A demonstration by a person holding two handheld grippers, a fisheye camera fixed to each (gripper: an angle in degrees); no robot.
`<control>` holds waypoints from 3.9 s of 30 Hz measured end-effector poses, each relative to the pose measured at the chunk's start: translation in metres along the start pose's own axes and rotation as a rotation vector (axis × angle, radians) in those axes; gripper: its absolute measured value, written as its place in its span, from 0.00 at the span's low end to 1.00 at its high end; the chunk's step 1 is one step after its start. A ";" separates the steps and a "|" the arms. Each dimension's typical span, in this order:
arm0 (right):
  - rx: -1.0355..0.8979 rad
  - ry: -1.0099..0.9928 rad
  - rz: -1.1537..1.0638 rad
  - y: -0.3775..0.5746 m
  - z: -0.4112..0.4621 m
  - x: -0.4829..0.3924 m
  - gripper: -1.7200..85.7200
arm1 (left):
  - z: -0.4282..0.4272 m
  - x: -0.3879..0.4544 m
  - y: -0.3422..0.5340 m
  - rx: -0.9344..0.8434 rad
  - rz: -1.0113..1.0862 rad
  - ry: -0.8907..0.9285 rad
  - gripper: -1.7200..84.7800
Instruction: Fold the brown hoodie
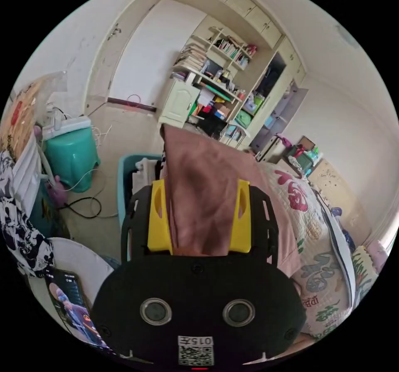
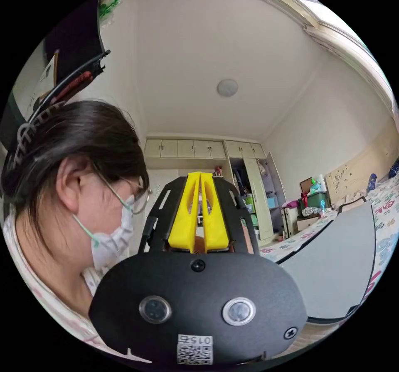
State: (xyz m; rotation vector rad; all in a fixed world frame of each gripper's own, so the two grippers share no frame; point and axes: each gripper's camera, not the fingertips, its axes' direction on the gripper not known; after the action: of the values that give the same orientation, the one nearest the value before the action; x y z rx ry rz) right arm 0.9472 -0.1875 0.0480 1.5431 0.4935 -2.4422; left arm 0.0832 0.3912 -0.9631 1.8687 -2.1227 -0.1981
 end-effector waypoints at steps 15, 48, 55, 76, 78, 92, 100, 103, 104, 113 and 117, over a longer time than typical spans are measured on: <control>-0.379 -0.121 0.417 0.167 0.038 0.227 0.02 | -0.090 0.048 -0.014 0.115 0.271 0.274 0.05; -0.876 -0.323 0.546 0.427 0.357 0.428 0.07 | -0.238 0.004 -0.054 -0.062 0.456 0.810 0.22; -0.867 -0.267 0.473 0.449 0.343 0.408 0.07 | -0.248 0.025 -0.040 -0.147 0.497 0.750 0.22; -0.733 -0.107 0.369 0.437 0.341 0.331 0.03 | -0.359 -0.027 -0.027 0.125 0.397 0.698 0.03; -0.648 -0.062 0.382 0.397 0.332 0.337 0.03 | -0.394 -0.030 -0.042 0.224 0.407 0.652 0.03; -0.216 0.394 -0.039 0.116 0.164 0.259 0.03 | -0.526 0.024 -0.071 0.534 0.462 0.970 0.03; -0.060 0.635 -0.232 0.028 0.132 0.193 0.03 | -0.538 0.134 -0.081 0.479 0.558 1.259 0.03; -0.030 0.783 -0.316 0.013 0.144 0.188 0.02 | -0.515 0.185 -0.081 0.413 0.562 1.308 0.03; -0.040 0.828 -0.315 0.008 0.152 0.197 0.03 | -0.502 0.207 -0.079 0.387 0.559 1.305 0.03; -0.502 1.096 -0.082 0.030 0.269 0.415 0.04 | -0.338 0.416 -0.042 0.047 0.672 0.999 0.03; -0.852 1.151 0.068 0.077 0.332 0.538 0.04 | -0.226 0.518 -0.010 -0.272 0.779 0.822 0.02</control>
State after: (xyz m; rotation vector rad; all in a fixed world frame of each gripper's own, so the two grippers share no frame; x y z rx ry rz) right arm 0.4666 -0.3871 -0.3195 2.1999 1.3516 -0.7731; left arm 0.1100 -0.0988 -0.6826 0.6677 -1.8892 0.3742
